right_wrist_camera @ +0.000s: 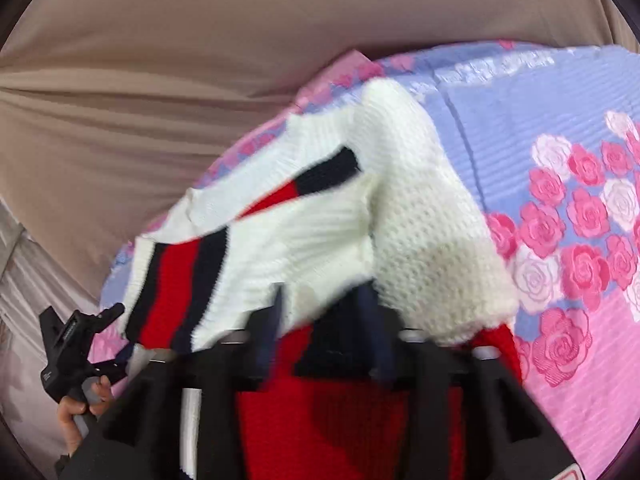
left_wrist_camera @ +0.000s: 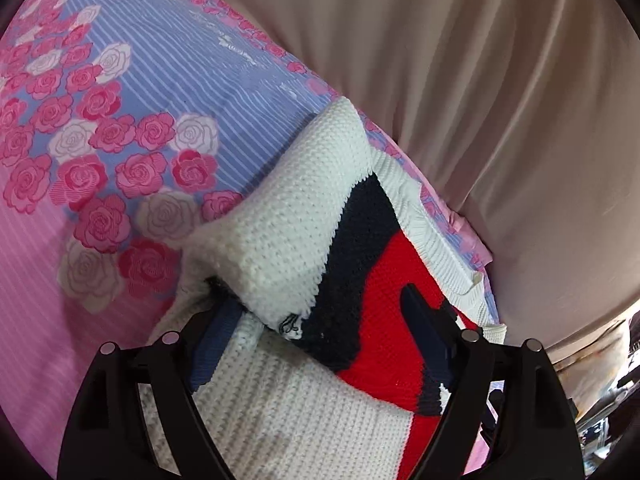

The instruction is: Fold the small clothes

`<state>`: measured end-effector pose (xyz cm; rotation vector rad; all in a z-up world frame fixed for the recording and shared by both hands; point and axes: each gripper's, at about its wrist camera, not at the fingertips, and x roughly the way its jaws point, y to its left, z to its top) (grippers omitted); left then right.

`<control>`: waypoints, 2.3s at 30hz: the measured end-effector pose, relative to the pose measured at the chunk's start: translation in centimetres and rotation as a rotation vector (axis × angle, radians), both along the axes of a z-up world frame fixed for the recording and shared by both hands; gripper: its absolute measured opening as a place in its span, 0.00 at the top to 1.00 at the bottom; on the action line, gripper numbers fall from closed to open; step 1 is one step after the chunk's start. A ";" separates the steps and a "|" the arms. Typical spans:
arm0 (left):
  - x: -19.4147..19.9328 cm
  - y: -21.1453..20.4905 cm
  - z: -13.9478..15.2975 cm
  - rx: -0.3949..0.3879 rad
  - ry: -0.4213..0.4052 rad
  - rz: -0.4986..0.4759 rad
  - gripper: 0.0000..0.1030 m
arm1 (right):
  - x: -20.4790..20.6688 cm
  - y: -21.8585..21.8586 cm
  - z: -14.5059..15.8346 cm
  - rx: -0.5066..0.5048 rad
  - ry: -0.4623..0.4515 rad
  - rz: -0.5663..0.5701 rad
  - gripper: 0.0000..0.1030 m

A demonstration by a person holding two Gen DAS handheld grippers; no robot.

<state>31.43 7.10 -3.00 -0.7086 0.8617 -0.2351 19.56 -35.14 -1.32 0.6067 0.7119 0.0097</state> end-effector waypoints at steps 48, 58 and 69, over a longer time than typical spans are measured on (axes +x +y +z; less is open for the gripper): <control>-0.1 -0.5 -1.7 0.167 -0.047 0.006 0.81 | 4.6 0.8 0.1 -0.158 0.114 0.074 0.77; -0.1 -0.6 -1.6 0.178 -0.044 0.002 0.81 | 8.1 -0.8 0.2 -0.010 0.076 -0.015 0.95; -0.4 -1.3 -1.3 0.227 -0.060 -0.021 0.74 | 2.0 -2.1 0.3 -0.185 0.121 -0.104 0.97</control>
